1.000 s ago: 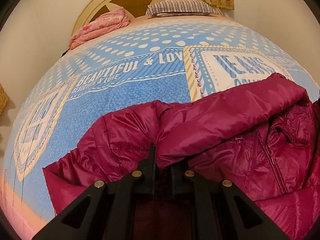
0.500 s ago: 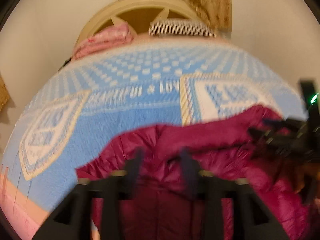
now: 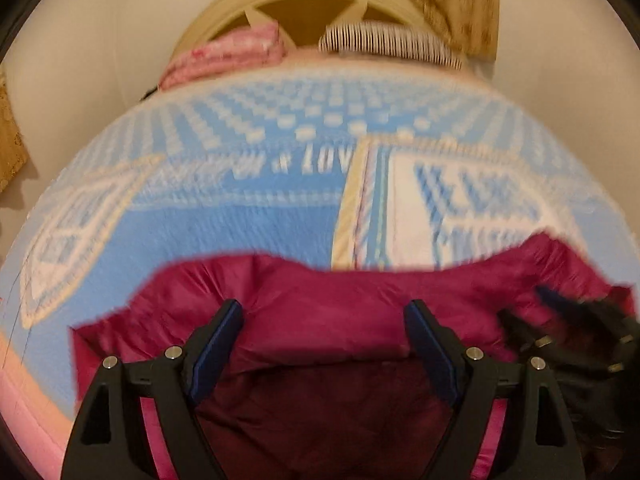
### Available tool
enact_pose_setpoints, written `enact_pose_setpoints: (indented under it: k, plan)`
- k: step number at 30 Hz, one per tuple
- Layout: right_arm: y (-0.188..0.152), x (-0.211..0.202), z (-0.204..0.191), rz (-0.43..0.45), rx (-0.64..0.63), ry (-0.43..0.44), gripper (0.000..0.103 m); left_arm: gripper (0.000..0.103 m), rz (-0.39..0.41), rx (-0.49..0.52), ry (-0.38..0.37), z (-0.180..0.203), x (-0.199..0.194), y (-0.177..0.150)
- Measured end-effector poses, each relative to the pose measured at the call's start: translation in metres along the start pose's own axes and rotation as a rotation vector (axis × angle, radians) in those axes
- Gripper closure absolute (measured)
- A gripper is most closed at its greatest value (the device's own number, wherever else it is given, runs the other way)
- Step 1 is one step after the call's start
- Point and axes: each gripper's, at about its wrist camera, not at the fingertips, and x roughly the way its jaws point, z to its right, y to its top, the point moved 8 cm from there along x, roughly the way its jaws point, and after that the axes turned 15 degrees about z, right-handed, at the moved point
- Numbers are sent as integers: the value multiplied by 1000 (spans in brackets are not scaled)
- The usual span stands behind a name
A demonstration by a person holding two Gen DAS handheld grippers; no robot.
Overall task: Fold large clothes
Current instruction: 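Lay the held hem over the collar with both tools and press down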
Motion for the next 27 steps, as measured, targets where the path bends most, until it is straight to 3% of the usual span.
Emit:
enact_pose_setpoints:
  k: [5, 13, 27]
  plan:
    - [-1, -1, -1, 13, -10, -4, 45, 19, -53, -34, -5, -5, 17, -18]
    - [-5, 3, -4, -7, -44, -29, 44, 12, -56, -46, 3, -6, 27, -27]
    - [-7, 7, -5, -19, -70, -53, 43, 10, -47, -39, 17, -5, 30, -27]
